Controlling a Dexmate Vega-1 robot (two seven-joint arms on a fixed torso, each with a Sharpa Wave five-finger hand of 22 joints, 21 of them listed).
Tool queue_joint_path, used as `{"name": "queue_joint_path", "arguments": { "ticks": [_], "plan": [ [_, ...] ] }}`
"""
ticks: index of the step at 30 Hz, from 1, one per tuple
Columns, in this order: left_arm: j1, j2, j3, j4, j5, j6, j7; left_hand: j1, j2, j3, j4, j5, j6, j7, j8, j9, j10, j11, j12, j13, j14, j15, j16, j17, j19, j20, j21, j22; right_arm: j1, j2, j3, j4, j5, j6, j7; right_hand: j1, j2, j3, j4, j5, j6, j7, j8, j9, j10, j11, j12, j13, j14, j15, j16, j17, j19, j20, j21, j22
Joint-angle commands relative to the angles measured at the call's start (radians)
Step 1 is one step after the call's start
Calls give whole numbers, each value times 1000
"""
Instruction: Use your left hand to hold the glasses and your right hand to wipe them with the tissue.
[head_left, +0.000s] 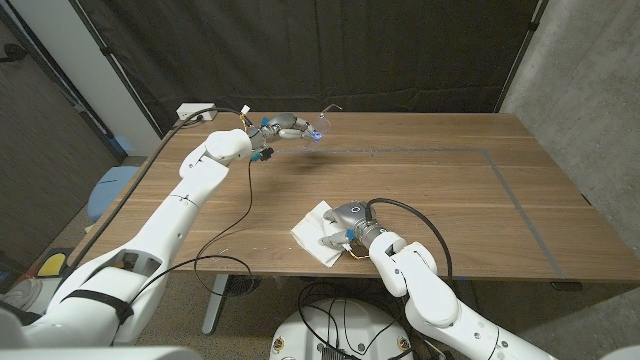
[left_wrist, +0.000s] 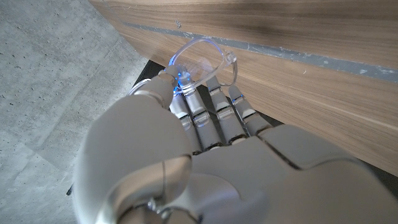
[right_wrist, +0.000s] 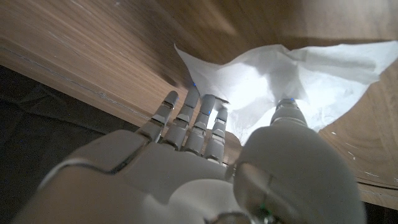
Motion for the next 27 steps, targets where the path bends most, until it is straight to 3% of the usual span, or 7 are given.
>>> {"name": "queue_joint_path", "arguments": {
  "ticks": [1, 6, 9, 11, 18, 22, 27],
  "plan": [
    [-13, -6, -2, 21, -5, -3, -2, -2, 5, 9, 3, 0, 58, 58, 3, 4, 2, 4, 10, 3, 2, -130, -4, 3, -3, -1, 9, 2, -7, 17, -26, 43, -128, -2, 8, 48, 11, 10, -26, 20, 23, -25, 17, 0, 35, -25, 11, -957, 39, -137, 30, -794, -1, -30, 0, -2],
    [-21, -10, -3, 36, -7, -7, -5, 0, 5, 10, 0, 0, 57, 58, 4, 5, 1, 2, 11, 1, 2, -130, -3, 5, -3, -1, 11, 2, -16, 24, -23, 74, -161, 3, -22, 98, 14, 2, -58, 34, 62, -45, 31, 0, 102, -44, 25, -945, 91, -169, 97, -753, 17, -56, 5, -4],
    [-26, -13, -2, 46, -6, -10, -6, -2, 3, 9, 0, -1, 60, 55, 5, 4, 3, 3, 12, -1, 3, -130, -3, 5, -4, -2, 11, 2, -22, 27, -16, 85, -156, 8, -46, 184, 51, 12, -96, 51, 122, -56, 43, -1, 214, -75, 60, -928, 170, -182, 187, -696, 71, -86, 27, -2],
    [-30, -15, -1, 54, -6, -13, -7, -2, 3, 10, 0, -1, 61, 55, 5, 4, 2, 1, 12, -1, 3, -130, -4, 5, -5, -1, 11, 2, -19, 27, -15, 94, -155, 18, -59, 260, 78, 17, -121, 56, 227, -60, 63, -1, 326, -82, 102, -910, 240, -187, 253, -648, 109, -101, 49, 1],
    [-47, -22, 0, 83, -3, -25, -10, -3, 3, 12, 0, -1, 60, 57, 3, 2, 1, 6, 14, -2, 4, -131, -5, 5, -5, -1, 13, 2, -25, 17, 0, 115, -108, 43, -164, 389, 136, 31, -129, 35, 489, -71, 103, -2, 573, -96, 203, -864, 374, -191, 314, -584, 163, -143, 108, 10],
    [-58, -27, 1, 105, -1, -33, -13, -3, 3, 13, -1, -1, 62, 57, 3, 1, -1, 1, 15, -3, 3, -129, -5, 5, -6, -2, 14, 2, -46, 8, 15, 133, -60, 52, -331, 421, 178, 39, -119, -5, 611, -64, 121, 0, 668, -85, 240, -840, 451, -191, 348, -542, 176, -146, 151, 21],
    [-76, -36, 4, 144, 4, -46, -15, -4, 3, 14, -1, -1, 60, 56, 3, 1, -2, 3, 16, -3, 2, -130, -6, 6, -7, -1, 15, 2, -79, 37, 37, 186, -2, 34, -665, 432, 196, 47, -114, -29, 654, -55, 125, 0, 702, -90, 251, -825, 492, -190, 368, -517, 188, -155, 181, 29]
  ]
}}
